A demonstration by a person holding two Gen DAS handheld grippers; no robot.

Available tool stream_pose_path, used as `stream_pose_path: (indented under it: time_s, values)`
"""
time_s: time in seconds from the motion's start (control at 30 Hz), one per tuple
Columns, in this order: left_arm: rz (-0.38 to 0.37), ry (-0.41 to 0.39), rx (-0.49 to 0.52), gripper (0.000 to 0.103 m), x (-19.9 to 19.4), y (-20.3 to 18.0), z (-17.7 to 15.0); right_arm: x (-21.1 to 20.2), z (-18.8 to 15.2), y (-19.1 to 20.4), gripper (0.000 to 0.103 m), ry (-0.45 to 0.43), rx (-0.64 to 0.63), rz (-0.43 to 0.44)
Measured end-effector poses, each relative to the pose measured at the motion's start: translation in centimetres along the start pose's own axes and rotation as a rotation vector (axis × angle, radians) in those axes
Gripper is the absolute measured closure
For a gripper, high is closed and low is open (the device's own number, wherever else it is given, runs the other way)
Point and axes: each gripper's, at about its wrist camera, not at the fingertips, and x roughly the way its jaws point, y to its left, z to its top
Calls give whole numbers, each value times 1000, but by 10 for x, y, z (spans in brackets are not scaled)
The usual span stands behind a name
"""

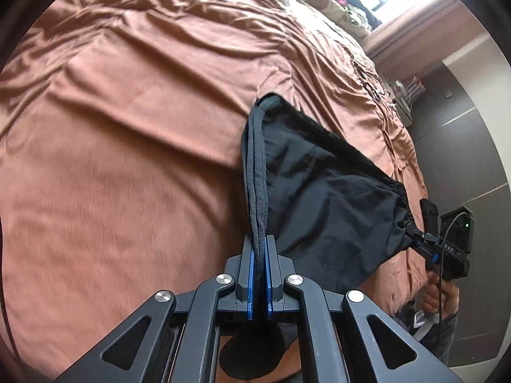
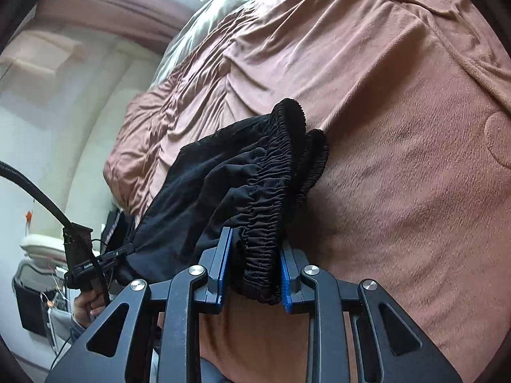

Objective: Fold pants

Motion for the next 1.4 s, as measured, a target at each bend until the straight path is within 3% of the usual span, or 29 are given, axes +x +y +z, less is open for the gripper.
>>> stream_pose_path:
  time_s: [0.33, 0.6, 0.63, 0.7, 0.77, 0.8, 0.87, 1.13, 1.4]
  values:
    - [-94, 25, -108, 98, 8, 4, -52, -7, 8, 4, 81, 27, -69, -56]
    - [-163, 38, -146, 97, 20, 6, -63, -5, 23, 14, 81, 52, -147, -151]
    - [-149, 42, -136, 94, 23, 6, -62, -7, 24, 12, 80, 53, -151, -171]
    - [-123, 48, -135, 73, 28, 10, -64, -6, 23, 11, 72, 51, -157, -258]
    - [-122, 20, -151, 39, 28, 17, -68, -2, 18, 12, 63, 58, -152, -312]
    - [-121, 6, -156, 36, 28, 20, -71, -2, 15, 15, 61, 54, -155, -325]
    - [-141, -13, -159, 34, 28, 25, -76, -5, 9, 21, 57, 40, -163, -338]
    - [-268, -52, -112, 34, 39, 20, -82, -30, -8, 41, 57, -31, -160, -336]
    - [-393, -35, -117, 34, 50, 16, -90, -23, -34, 73, 57, 9, -219, -279]
